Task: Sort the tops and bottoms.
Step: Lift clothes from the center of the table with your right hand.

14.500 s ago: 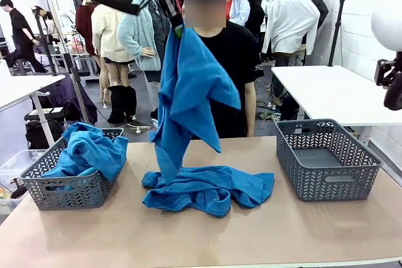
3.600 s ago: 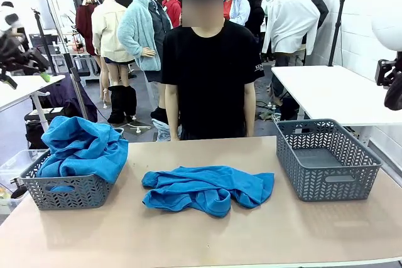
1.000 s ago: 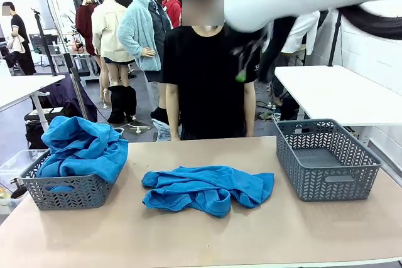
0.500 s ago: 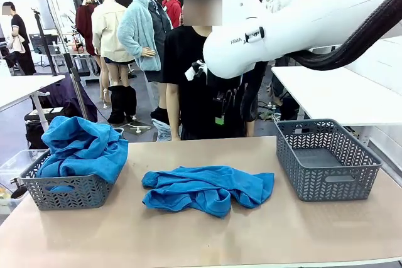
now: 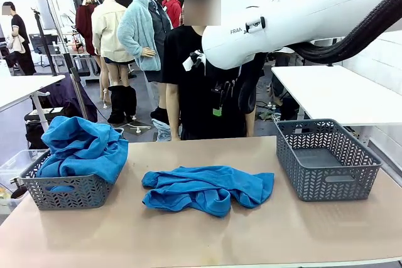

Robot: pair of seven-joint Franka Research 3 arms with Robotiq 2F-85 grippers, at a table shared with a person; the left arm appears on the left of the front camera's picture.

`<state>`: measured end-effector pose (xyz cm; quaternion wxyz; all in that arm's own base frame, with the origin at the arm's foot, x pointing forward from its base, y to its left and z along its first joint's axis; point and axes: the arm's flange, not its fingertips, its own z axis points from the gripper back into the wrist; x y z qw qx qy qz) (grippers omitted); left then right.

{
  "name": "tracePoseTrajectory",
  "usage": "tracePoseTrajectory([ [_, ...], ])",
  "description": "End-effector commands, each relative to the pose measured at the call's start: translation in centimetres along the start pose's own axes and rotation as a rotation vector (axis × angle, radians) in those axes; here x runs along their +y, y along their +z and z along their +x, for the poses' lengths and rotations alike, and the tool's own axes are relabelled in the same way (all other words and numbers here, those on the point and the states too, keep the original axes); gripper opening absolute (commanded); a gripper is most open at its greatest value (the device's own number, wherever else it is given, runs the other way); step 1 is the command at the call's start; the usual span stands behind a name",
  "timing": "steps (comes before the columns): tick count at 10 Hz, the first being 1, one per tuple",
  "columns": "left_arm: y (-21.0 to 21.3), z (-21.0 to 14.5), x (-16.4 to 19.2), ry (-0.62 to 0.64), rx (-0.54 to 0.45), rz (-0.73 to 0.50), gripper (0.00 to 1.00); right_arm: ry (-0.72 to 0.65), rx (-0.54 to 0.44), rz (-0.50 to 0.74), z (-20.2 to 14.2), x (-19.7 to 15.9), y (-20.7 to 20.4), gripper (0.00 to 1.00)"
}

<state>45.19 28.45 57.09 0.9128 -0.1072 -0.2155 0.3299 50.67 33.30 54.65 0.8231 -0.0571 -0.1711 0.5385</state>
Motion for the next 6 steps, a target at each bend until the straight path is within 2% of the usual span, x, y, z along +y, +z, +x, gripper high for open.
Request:
tracePoseTrajectory([
  [1, 0.1, 0.0, 0.1, -0.005, -0.006, 0.006, 1.0, 0.099, 0.002, 0.14, 2.8, -0.7, -4.4, 1.0],
  [3, 0.1, 0.0, 0.1, -0.005, -0.006, 0.006, 1.0, 0.121, 0.037, 0.248, 5.1, 0.3, -8.2, 1.0],
  [5, 0.1, 0.0, 0.1, -0.005, -0.006, 0.006, 1.0, 0.228, 0.07, 0.37, 6.9, 2.0, -13.4, 1.0],
  [6, 0.1, 0.0, 0.1, -0.005, -0.006, 0.006, 1.0, 0.267, 0.12, 0.46, 8.2, 3.0, -16.3, 1.0],
])
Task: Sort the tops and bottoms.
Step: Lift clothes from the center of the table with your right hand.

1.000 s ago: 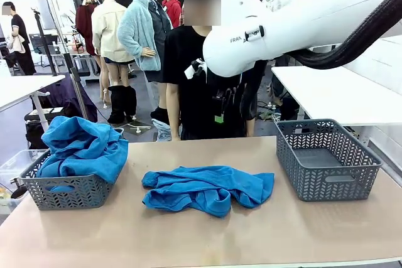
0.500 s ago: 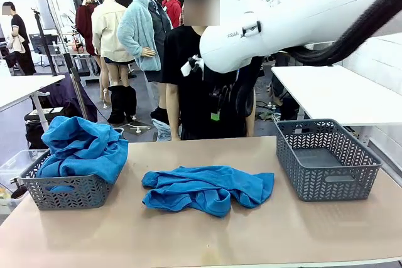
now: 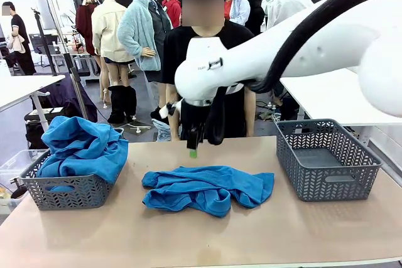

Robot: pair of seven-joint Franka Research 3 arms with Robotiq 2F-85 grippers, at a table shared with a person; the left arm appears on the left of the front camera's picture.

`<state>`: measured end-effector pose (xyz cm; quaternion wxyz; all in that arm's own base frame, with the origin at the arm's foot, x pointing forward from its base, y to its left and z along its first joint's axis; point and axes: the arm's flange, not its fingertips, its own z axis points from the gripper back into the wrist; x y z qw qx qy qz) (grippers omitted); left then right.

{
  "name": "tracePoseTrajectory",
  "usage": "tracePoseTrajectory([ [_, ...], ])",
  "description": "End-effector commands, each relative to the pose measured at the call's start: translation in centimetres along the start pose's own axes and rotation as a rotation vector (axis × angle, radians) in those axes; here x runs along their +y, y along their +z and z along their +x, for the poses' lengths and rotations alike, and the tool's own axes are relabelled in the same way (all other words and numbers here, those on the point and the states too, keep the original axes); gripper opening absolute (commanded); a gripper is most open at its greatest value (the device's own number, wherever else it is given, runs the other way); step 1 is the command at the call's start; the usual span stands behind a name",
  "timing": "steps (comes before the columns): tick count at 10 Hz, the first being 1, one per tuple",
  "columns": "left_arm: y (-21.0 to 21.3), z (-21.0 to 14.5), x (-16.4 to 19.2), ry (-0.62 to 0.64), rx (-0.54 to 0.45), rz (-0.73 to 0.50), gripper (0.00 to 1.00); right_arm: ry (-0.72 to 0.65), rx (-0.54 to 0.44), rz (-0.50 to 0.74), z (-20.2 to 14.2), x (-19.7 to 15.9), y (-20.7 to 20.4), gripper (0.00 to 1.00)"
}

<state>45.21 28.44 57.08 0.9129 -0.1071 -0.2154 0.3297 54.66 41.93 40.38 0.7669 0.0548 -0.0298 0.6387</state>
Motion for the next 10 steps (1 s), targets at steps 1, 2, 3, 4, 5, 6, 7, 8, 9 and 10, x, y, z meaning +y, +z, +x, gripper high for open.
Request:
tracePoseTrajectory([
  [1, 0.1, 0.0, 0.2, -0.005, -0.006, 0.005, 1.0, 0.085, 0.072, 0.152, 2.6, -1.6, -2.2, 1.0],
  [2, 0.1, 0.0, 0.2, -0.005, -0.006, 0.005, 1.0, 0.048, 0.105, 0.189, 2.2, -1.3, -3.6, 1.0],
  [3, 0.1, 0.0, 0.2, -0.005, -0.006, 0.005, 1.0, 0.057, 0.113, 0.213, 1.7, -1.0, -4.5, 1.0],
  [4, 0.1, 0.0, 0.2, -0.005, -0.006, 0.005, 1.0, 0.025, 0.131, 0.202, 1.3, -1.2, -5.6, 1.0],
  [5, 0.1, 0.0, 0.2, -0.005, -0.006, 0.005, 1.0, 0.029, 0.128, 0.217, 1.0, -1.4, -6.2, 1.0],
  [6, 0.1, 0.0, 0.2, -0.005, -0.006, 0.005, 1.0, 0.037, 0.132, 0.219, 0.9, -1.1, -6.7, 1.0],
  [7, 0.1, 0.0, 0.2, -0.005, -0.006, 0.005, 1.0, 0.047, 0.147, 0.205, 0.7, -0.6, -7.3, 1.0],
  [8, 0.1, 0.0, 0.2, -0.005, -0.006, 0.005, 1.0, 0.062, 0.167, 0.214, 0.6, -0.1, -7.7, 1.0],
  [9, 0.1, 0.0, 0.2, -0.005, -0.006, 0.005, 1.0, 0.061, 0.163, 0.218, 0.5, 0.1, -8.2, 1.0],
  [10, 0.1, 0.0, 0.2, -0.005, -0.006, 0.005, 1.0, 0.065, 0.161, 0.22, 0.4, 0.4, -8.7, 1.0],
])
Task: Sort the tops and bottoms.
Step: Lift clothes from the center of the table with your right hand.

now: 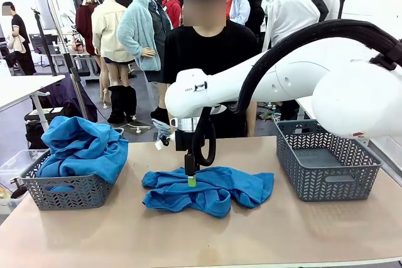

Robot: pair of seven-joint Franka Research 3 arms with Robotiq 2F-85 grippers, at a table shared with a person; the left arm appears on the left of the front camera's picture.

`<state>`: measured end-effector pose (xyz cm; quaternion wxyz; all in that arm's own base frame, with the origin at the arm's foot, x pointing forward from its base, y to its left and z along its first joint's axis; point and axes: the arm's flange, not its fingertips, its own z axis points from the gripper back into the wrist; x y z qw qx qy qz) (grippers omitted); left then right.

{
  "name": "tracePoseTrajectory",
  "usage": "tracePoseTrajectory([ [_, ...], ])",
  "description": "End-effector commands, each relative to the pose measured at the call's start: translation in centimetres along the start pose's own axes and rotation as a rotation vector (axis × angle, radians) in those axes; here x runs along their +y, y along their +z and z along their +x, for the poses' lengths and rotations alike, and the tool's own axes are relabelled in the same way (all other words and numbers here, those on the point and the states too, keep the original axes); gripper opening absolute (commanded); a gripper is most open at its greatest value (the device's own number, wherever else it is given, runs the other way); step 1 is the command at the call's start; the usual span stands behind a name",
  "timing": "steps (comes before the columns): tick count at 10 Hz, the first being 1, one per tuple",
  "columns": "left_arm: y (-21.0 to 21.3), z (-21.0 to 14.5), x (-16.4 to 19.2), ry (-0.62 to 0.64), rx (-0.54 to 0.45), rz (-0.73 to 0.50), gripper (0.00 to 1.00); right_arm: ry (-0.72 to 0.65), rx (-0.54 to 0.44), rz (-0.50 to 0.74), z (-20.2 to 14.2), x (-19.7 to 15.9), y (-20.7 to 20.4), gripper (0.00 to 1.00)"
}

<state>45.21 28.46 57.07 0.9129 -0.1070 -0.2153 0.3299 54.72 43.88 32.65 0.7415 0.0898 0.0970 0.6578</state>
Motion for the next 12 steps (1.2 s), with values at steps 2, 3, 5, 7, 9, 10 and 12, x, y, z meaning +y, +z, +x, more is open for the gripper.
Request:
tracePoseTrajectory([
  [2, 0.1, 0.0, 0.1, -0.005, -0.006, 0.005, 1.0, 0.027, 0.074, -0.022, -0.1, 0.9, -1.5, 1.0],
  [3, 0.1, 0.0, 0.1, -0.005, -0.006, 0.005, 1.0, 0.028, 0.088, -0.043, 0.0, 1.1, -1.5, 1.0],
  [5, 0.1, 0.0, 0.1, -0.005, -0.006, 0.005, 1.0, 0.023, 0.084, -0.059, 0.0, 1.2, -1.3, 0.68],
  [7, 0.1, 0.0, 0.1, -0.005, -0.006, 0.005, 1.0, 0.015, 0.07, -0.063, -0.2, 1.3, -1.4, 0.32],
  [9, 0.1, 0.0, 0.1, -0.005, -0.006, 0.005, 1.0, 0.012, 0.059, -0.067, -0.5, 1.6, -1.3, 0.0],
  [10, 0.1, 0.0, 0.1, -0.005, -0.006, 0.005, 1.0, 0.01, 0.066, -0.066, -0.4, 1.8, -1.2, 0.0],
  [12, 0.1, 0.0, 0.1, -0.005, -0.006, 0.005, 1.0, 0.016, 0.075, -0.072, -0.3, 2.0, -0.6, 0.0],
])
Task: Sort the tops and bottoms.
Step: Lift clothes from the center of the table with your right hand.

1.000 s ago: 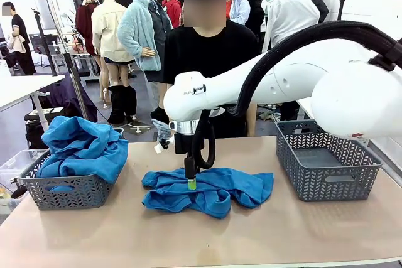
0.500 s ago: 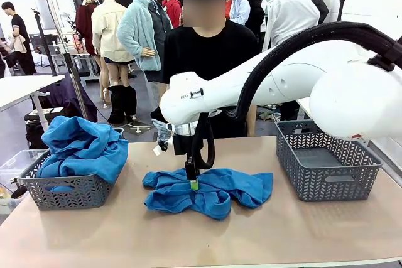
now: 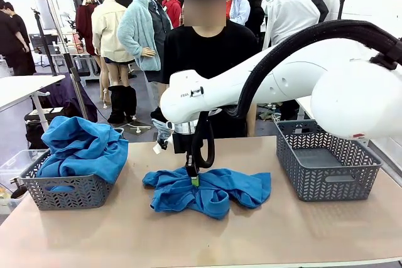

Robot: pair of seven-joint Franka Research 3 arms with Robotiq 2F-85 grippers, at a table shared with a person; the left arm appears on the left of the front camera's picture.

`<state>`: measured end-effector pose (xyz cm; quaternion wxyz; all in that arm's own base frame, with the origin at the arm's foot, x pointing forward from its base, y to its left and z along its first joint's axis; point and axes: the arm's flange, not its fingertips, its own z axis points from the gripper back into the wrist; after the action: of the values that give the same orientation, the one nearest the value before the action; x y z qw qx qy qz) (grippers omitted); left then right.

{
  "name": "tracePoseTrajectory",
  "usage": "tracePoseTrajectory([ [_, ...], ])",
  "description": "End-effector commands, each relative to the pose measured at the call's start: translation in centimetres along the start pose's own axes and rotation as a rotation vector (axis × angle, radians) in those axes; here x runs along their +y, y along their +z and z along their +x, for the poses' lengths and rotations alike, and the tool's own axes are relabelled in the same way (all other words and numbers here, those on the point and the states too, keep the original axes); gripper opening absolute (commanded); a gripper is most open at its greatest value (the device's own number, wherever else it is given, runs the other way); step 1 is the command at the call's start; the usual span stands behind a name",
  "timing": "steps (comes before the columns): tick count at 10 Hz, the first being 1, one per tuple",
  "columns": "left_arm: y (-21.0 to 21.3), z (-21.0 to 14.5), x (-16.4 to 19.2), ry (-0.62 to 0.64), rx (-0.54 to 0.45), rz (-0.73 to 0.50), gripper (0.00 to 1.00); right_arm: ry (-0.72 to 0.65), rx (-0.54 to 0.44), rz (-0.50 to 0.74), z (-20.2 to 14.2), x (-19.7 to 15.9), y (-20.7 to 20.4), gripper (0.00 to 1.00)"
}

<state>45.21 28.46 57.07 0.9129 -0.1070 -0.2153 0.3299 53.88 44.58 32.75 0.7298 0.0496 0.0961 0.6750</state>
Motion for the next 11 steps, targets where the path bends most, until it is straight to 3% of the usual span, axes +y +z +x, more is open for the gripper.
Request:
tracePoseTrajectory([
  [1, 0.1, 0.0, 0.1, -0.005, -0.006, 0.005, 1.0, -0.012, 0.032, -0.017, -0.8, 1.4, 0.0, 0.0],
  [5, 0.1, 0.0, 0.1, -0.005, -0.006, 0.005, 1.0, -0.035, 0.065, -0.136, -2.3, 3.7, 4.9, 0.0],
  [11, 0.1, 0.0, 0.1, -0.005, -0.006, 0.005, 1.0, -0.153, 0.001, -0.369, -7.5, 10.3, 20.9, 0.0],
])
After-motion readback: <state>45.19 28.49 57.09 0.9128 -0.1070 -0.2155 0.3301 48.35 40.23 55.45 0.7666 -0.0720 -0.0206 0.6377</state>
